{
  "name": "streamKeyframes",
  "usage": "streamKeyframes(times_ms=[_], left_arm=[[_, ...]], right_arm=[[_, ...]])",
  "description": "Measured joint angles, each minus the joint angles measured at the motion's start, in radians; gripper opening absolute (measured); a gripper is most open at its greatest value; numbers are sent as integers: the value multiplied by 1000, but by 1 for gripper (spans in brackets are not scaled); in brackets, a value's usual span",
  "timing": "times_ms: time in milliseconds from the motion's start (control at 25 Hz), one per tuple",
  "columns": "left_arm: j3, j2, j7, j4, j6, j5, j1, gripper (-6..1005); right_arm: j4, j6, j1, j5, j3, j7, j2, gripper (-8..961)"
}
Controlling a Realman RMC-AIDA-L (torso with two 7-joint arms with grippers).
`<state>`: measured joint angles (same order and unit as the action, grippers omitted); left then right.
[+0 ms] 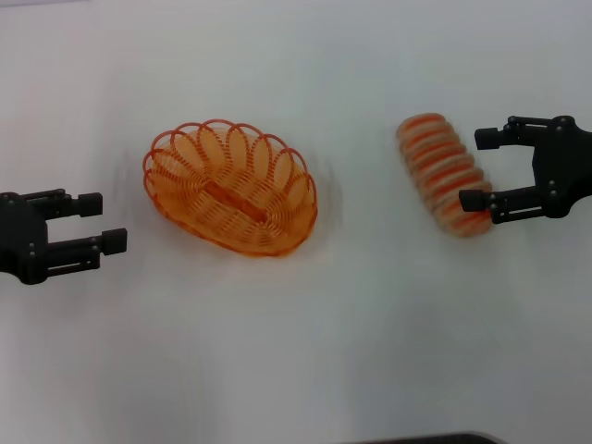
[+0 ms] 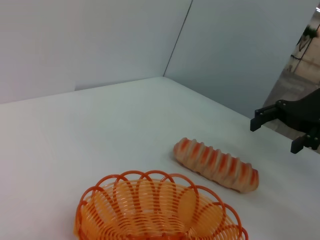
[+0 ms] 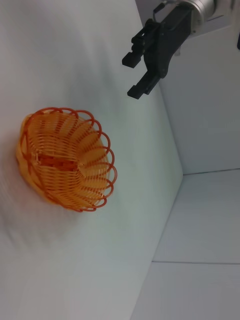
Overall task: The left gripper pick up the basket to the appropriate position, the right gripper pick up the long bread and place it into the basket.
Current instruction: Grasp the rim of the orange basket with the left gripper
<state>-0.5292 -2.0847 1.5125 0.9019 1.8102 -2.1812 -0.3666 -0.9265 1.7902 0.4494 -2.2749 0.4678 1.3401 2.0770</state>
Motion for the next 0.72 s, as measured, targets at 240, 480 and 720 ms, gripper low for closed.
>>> streamKeyframes(times_ms=[240, 480, 720], left_arm=[[0, 0, 0, 0, 0, 0, 0, 691], [21, -1, 65, 0, -1, 6, -16, 691], [74, 2, 289, 0, -40, 8, -65, 690]], right_arm=[[0, 0, 0, 0, 0, 1, 0, 945], [0, 0, 0, 0, 0, 3, 0, 946], [0, 2, 2, 0, 0, 3, 0, 946]])
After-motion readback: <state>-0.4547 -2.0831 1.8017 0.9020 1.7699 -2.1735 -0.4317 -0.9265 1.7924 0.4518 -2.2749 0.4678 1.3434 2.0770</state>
